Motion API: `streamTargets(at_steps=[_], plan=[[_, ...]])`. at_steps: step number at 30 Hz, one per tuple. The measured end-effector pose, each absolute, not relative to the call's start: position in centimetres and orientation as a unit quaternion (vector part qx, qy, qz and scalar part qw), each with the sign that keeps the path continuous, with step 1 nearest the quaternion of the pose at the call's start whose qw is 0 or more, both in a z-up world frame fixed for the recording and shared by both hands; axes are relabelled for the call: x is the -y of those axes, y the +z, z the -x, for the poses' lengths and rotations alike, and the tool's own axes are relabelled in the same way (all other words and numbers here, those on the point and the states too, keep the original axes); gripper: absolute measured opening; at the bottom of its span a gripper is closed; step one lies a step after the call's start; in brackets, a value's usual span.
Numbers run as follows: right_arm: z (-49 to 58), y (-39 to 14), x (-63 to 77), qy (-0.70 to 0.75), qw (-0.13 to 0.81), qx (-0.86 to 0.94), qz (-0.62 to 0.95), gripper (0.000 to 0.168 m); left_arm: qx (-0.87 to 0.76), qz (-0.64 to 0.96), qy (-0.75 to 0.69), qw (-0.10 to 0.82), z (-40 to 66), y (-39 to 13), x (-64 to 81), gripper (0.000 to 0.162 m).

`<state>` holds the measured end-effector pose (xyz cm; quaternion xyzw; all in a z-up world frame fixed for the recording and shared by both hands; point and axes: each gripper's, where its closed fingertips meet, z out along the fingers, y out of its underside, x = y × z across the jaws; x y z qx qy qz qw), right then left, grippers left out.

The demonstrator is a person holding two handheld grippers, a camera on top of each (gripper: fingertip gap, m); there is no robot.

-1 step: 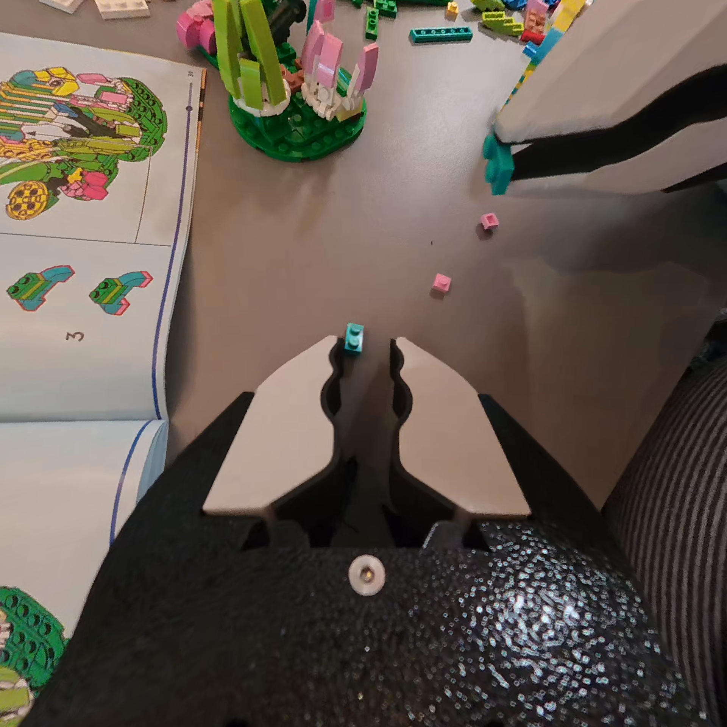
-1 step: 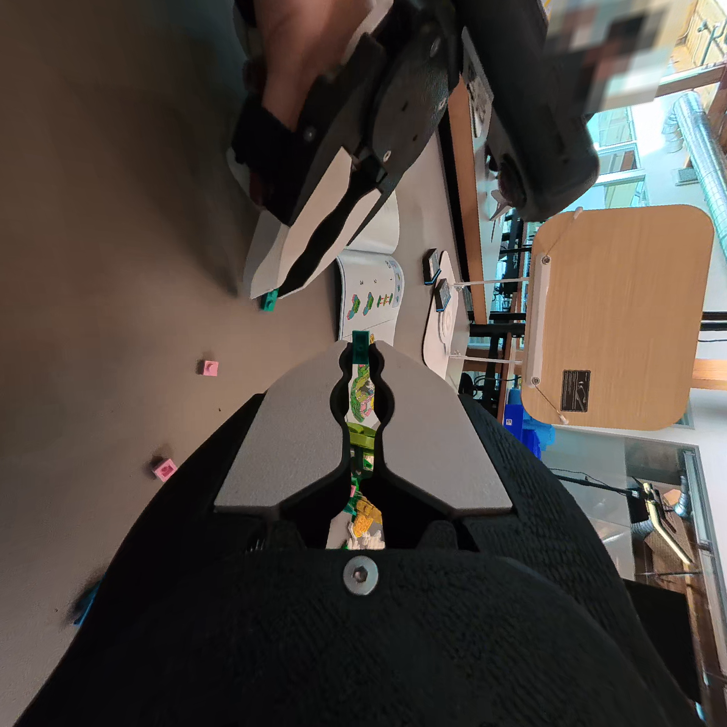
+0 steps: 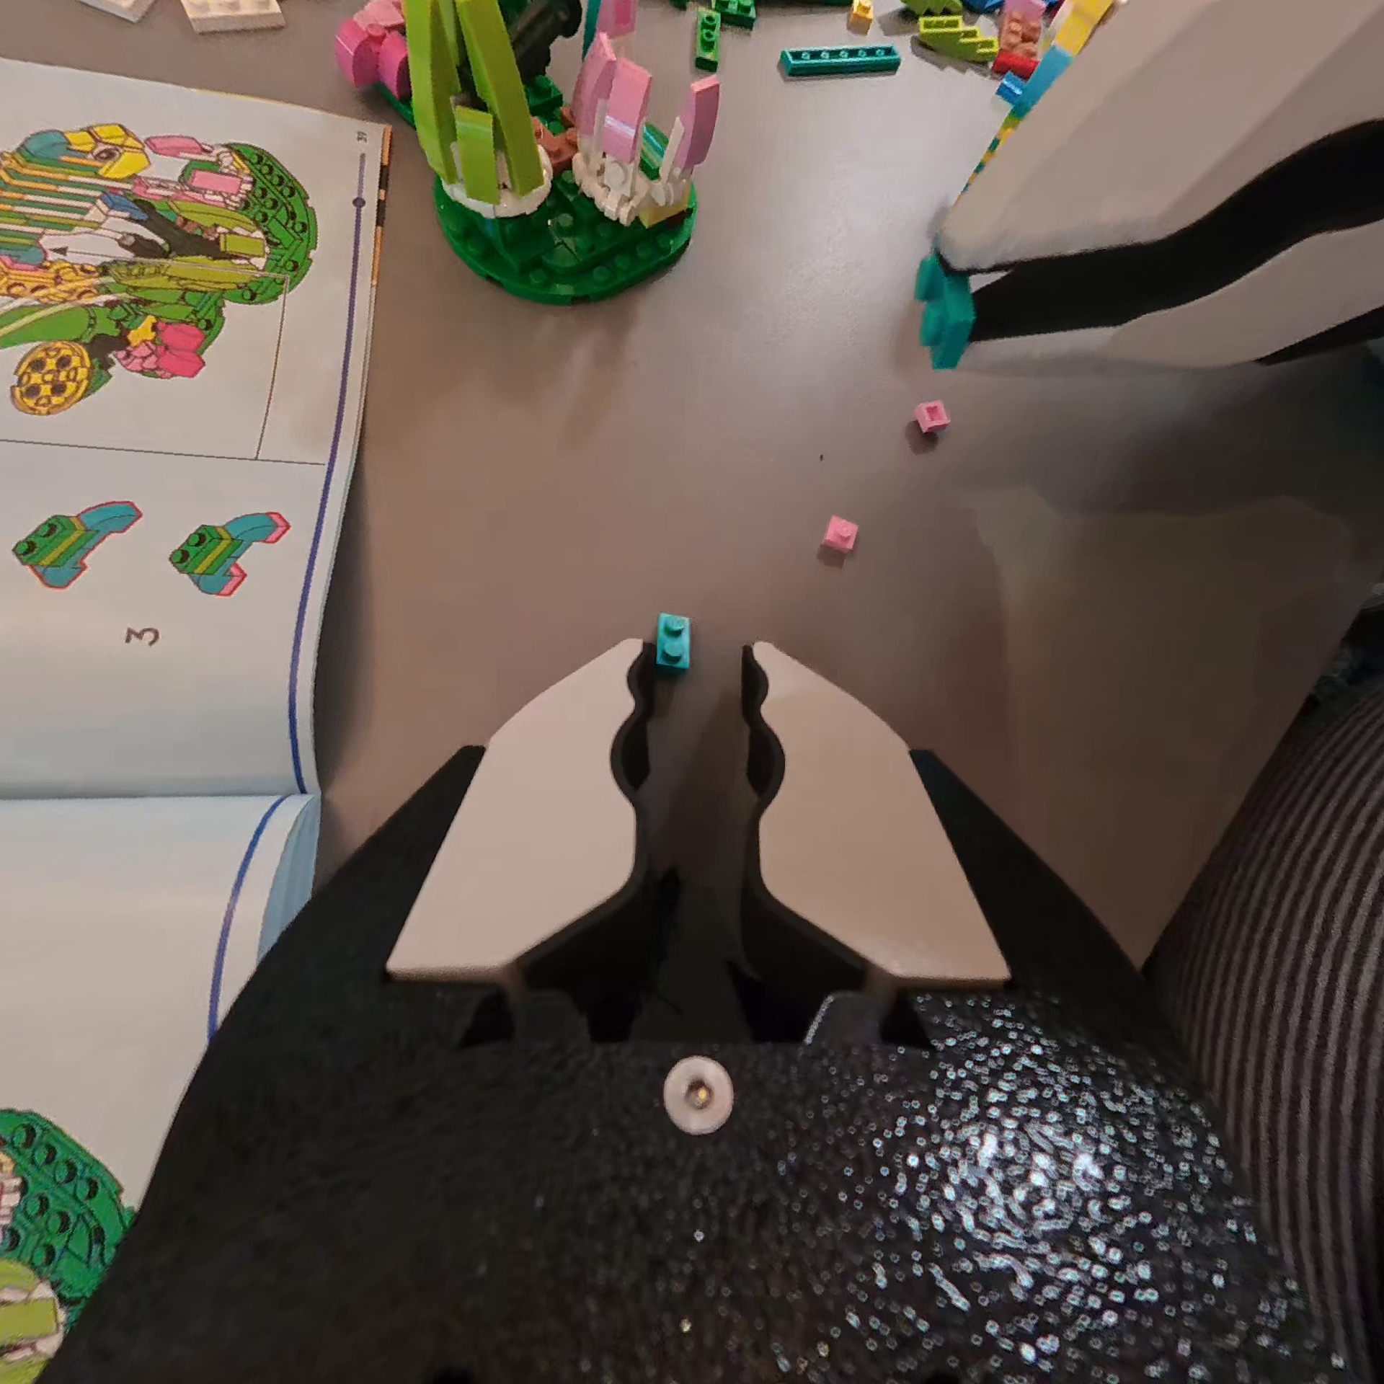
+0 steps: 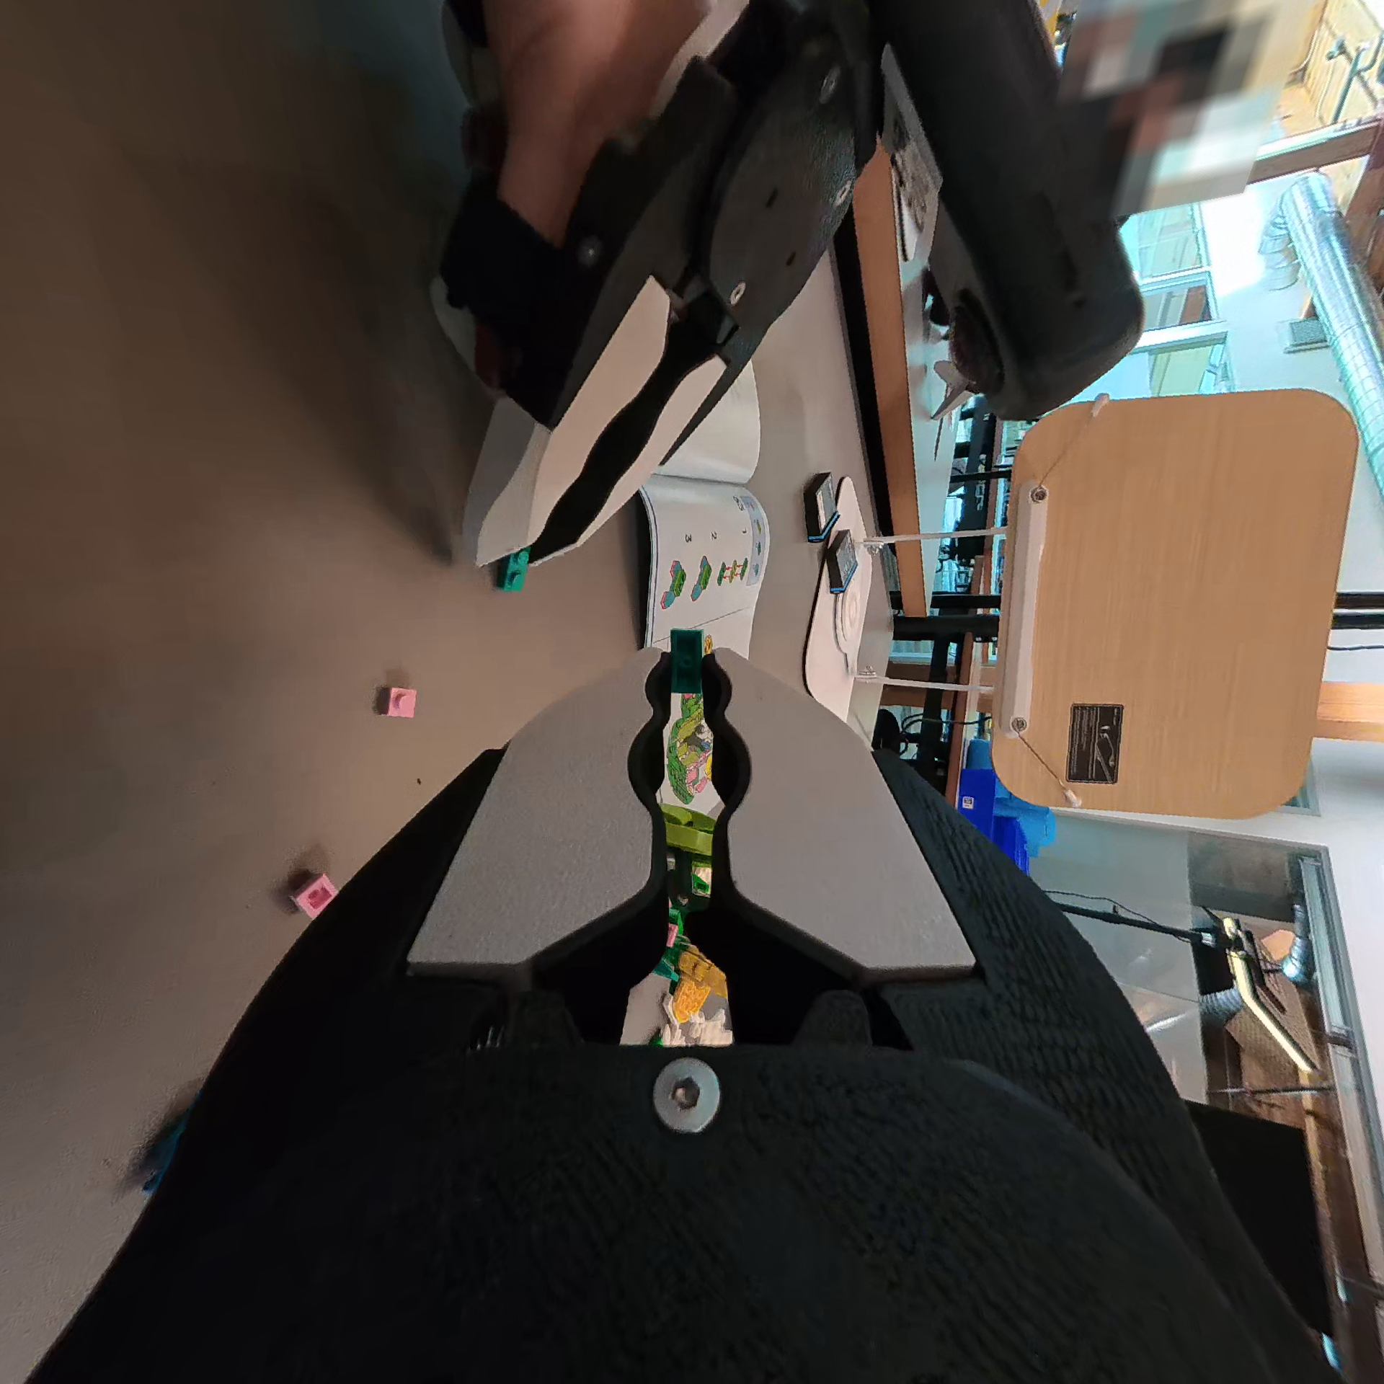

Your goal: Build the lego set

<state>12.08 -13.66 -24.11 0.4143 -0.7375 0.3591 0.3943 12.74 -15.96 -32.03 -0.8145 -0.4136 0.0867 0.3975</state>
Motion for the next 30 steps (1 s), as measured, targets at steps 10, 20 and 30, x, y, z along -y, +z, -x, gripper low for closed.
streamTargets(at_steps=[10,20,30], plan=[[-12.2,-24.3,13.7,0.368,0.397,0.735,-0.409,0.006,0.42,0.808,0.079,0.406,-13.2,-31.9,16.2,0.033],[-12.1,-25.0,13.7,0.362,0.409,0.724,-0.421,0.006,0.45,0.783,0.061,0.425,-13.1,-31.6,16.7,0.037],[-12.3,-26.0,14.2,0.353,0.397,0.732,-0.427,0.006,0.456,0.779,0.074,0.424,-12.9,-31.6,17.2,0.041]])
